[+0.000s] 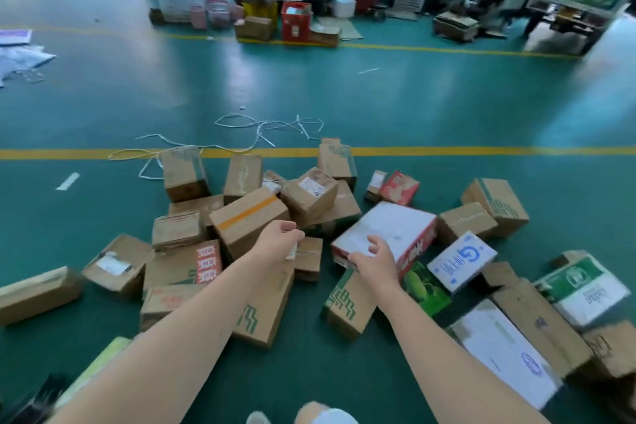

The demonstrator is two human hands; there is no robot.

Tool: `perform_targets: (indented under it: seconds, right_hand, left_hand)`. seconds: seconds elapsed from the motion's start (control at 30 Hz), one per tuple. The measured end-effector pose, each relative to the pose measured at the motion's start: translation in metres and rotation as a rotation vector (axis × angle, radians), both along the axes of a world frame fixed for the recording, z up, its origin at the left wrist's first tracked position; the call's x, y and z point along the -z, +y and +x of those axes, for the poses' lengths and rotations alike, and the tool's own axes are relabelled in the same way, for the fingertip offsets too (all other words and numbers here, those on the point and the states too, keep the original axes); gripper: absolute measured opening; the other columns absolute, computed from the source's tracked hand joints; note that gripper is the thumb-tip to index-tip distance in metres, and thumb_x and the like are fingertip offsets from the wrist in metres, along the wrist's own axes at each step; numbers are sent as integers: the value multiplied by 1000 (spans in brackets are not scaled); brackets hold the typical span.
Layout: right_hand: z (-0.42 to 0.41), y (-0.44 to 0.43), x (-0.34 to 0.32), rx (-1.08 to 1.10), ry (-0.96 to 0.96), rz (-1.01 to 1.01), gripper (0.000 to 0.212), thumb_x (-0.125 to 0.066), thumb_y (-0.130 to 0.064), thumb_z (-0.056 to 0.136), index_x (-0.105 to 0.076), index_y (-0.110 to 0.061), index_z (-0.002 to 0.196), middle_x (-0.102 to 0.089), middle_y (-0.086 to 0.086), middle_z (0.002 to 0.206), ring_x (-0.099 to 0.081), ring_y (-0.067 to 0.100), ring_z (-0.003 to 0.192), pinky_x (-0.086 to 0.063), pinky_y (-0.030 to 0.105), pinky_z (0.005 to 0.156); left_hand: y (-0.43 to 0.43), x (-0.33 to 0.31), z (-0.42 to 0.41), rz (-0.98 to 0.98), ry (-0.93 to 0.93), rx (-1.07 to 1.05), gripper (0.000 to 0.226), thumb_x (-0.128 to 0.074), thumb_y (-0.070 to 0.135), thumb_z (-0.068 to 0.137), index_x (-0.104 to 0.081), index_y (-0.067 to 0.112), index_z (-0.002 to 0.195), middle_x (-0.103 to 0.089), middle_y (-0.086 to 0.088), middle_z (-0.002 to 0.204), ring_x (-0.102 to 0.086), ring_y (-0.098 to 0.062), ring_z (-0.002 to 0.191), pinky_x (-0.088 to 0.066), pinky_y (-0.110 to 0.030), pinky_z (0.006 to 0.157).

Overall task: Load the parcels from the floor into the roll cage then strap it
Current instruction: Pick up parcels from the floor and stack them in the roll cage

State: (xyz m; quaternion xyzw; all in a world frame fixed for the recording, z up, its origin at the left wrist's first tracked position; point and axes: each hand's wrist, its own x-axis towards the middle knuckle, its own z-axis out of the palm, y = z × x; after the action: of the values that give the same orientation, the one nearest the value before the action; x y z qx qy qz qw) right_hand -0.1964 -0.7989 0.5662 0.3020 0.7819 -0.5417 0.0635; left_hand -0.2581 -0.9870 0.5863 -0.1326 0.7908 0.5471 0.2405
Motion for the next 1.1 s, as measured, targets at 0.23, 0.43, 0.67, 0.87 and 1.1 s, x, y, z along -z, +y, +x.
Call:
perform_targets:
  seconds: [0.23, 0.43, 0.67, 0.87, 1.1]
  right_hand:
    - [-4, 34, 7, 189, -27, -7, 65, -64, -18, 90, -37, -20, 149, -44, 7, 145, -50, 23, 122, -48, 42, 99]
    - [-14, 74, 18, 292, -48, -21, 63, -67, -18, 89, -41, -21, 146, -48, 4, 141, -54, 17, 110, -51, 34, 83]
    - [-71, 135, 25, 284, -83, -36, 65, -66, -15, 89, -38, -18, 148, -43, 8, 147, -48, 23, 127, -48, 45, 102]
    - [-137, 202, 27, 234, -48, -33, 65, -66, -13, 90, -37, -17, 148, -43, 10, 149, -45, 25, 132, -45, 42, 105]
    - [-192, 246, 25, 158, -32, -30, 64, -65, -15, 92, -36, -17, 149, -40, 11, 151, -48, 22, 122, -41, 30, 86]
  left_hand:
    - [41, 12, -32, -26, -7, 171, 44, -61, 25, 94, -51, 15, 135, -57, -6, 131, -55, -22, 119, -45, -39, 104]
    - [84, 23, -58, -46, -78, 251, 45, -61, 23, 95, -48, 14, 138, -56, -7, 133, -56, -22, 117, -47, -34, 99]
    - [152, 28, -115, -73, -86, 262, 45, -61, 25, 95, -49, 15, 138, -56, -6, 134, -55, -22, 119, -45, -37, 104]
    - [211, 26, -169, -68, -110, 234, 48, -61, 21, 95, -47, 12, 140, -53, -8, 139, -52, -24, 125, -43, -39, 107]
    - [248, 29, -208, -76, -99, 197, 46, -61, 24, 95, -48, 15, 138, -54, -6, 137, -53, -23, 122, -44, -40, 106]
